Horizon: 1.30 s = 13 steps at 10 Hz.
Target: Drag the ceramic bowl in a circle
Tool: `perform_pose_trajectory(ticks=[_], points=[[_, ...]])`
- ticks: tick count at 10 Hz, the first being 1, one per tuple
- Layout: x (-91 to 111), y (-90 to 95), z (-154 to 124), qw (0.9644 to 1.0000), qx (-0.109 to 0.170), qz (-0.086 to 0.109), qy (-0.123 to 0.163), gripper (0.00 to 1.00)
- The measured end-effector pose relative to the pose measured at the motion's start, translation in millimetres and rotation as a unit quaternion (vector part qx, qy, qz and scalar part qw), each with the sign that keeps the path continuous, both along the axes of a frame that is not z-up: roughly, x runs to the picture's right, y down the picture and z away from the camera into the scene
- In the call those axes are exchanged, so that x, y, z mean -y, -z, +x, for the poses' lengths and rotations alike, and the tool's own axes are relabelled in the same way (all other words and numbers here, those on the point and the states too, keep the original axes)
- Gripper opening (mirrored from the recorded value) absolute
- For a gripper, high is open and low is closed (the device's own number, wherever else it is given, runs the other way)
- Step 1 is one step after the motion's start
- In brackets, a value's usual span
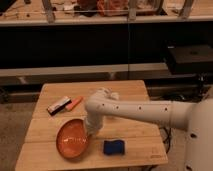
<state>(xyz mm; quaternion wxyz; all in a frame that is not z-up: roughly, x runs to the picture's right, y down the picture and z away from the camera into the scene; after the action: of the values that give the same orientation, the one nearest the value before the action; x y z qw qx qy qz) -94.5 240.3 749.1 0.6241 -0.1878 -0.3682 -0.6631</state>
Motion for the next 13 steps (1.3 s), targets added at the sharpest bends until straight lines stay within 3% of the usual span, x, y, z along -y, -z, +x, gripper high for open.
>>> perform_pose_trajectory(ticks=[3,5,7,9,13], points=[[-21,7.8,-39,0.9977,0.046,-0.001,0.050,0.00],[-23,4.3,-56,0.9962,0.070,-0.006,0.052,0.00],[-12,-1.0,-70,0.9949,0.087,-0.001,0.050,0.00],[3,-17.8,-86,0.9945,0.095,0.001,0.045,0.00],[31,-53.3,-102,0.9958,0.085,0.005,0.034,0.00]])
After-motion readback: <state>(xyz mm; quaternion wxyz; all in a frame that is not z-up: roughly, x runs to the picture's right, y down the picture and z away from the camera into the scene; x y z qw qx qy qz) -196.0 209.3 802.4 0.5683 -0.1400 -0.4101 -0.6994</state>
